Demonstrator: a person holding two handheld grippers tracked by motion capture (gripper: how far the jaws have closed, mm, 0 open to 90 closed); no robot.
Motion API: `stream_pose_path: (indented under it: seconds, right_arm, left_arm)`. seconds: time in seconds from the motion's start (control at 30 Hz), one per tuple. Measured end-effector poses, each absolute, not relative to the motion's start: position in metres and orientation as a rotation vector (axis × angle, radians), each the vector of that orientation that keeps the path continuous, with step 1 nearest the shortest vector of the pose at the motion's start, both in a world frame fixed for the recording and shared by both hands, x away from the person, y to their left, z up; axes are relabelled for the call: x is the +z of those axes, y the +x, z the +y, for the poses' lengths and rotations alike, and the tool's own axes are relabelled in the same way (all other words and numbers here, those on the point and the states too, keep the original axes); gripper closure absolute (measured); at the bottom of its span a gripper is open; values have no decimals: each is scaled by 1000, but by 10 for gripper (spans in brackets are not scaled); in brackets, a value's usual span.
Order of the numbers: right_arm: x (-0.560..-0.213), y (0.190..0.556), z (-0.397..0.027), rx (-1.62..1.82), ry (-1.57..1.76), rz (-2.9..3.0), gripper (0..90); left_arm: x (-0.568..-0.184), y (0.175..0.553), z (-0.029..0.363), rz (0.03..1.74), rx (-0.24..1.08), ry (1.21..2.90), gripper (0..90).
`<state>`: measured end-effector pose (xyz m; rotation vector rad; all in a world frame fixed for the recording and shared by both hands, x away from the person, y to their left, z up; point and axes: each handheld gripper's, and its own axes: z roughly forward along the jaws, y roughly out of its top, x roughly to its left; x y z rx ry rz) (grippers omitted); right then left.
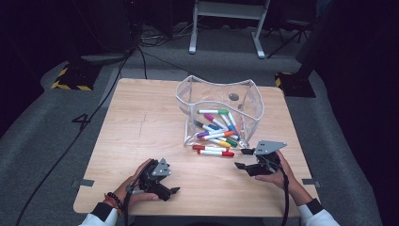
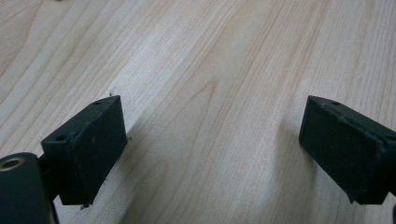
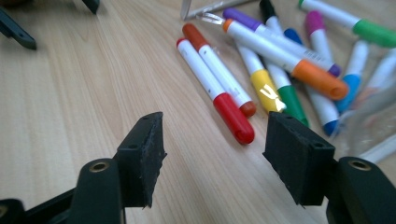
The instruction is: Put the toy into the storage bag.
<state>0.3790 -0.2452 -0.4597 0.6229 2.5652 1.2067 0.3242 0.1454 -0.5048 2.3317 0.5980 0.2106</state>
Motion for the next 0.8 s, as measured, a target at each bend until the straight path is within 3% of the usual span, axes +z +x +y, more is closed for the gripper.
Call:
stream_pose_path:
  seconds: [0.27, 0.8]
  right_arm:
    - [-488, 396, -230, 1160, 646, 2583, 377]
    - [-496, 403, -201, 1155, 587, 2636, 393]
  left_arm:
    - [-505, 324, 145, 598, 210, 2332, 78]
    - [-505, 324, 145, 598, 211, 2332, 78]
